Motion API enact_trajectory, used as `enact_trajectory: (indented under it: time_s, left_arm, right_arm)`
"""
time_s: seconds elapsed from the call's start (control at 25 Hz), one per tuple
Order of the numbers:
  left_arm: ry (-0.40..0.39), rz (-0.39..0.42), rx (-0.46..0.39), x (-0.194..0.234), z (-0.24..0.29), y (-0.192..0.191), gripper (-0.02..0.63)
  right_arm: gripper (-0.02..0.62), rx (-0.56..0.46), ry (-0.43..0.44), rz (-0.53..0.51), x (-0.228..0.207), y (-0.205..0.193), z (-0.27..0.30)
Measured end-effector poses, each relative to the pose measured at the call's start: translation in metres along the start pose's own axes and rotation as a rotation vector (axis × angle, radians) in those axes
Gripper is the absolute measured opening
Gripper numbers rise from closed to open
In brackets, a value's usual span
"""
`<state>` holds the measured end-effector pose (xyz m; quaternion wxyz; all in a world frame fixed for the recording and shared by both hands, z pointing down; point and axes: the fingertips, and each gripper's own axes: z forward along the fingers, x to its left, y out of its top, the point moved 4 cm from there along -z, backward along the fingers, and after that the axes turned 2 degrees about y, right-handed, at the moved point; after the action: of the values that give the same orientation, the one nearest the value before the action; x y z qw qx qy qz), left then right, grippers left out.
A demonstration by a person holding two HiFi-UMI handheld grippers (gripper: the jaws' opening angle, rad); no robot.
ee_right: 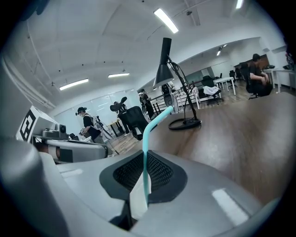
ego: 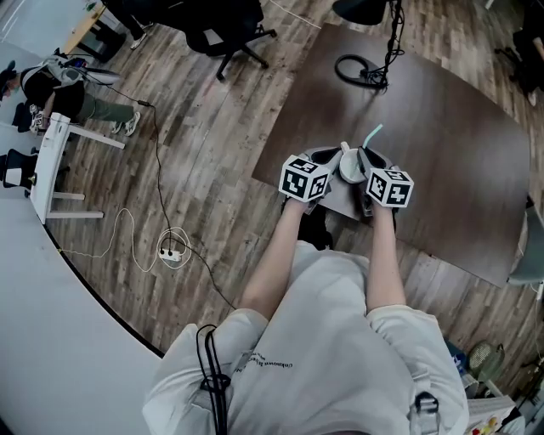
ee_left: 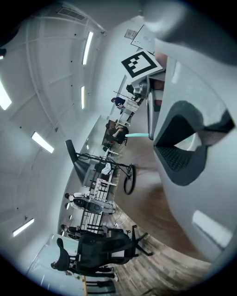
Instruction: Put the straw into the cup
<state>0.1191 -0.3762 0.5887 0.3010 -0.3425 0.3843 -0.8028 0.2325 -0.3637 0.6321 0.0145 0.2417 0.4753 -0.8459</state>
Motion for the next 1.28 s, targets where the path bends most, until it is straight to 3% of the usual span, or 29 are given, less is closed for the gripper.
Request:
enact_trajectory:
  time_s: [0.28, 0.44, 0.72, 1.04, 1.28]
  left_arm:
    - [-0.019, 0.009, 0.034, -0.002, 0.001, -0.007, 0.003]
    - [-0.052, 0.001, 0.040, -0.011, 0.008, -0.012, 0.003]
    - [-0.070, 0.006, 0.054, -0.027, 0.013, -0.024, 0.004]
    - [-0.070, 0.013, 0.071, -0.058, 0.006, -0.051, 0.005]
    - [-0.092, 0.101, 0.143, -0.080, -0.009, -0.073, 0.003]
  right_arm:
    - [0.052, 0.015, -0.009, -0.008, 0.007, -0.009, 0.004]
    - [0.103, 0.056, -0.008, -0.070, 0.012, -0.018, 0.001]
    - [0.083, 0.057, -0.010, -0.073, 0.014, -0.028, -0.018]
    - [0.067, 0.025, -0.027, -0.051, 0.013, -0.044, -0.055]
    - [0.047, -0.042, -0.039, 0.043, 0.022, -0.056, -0.073]
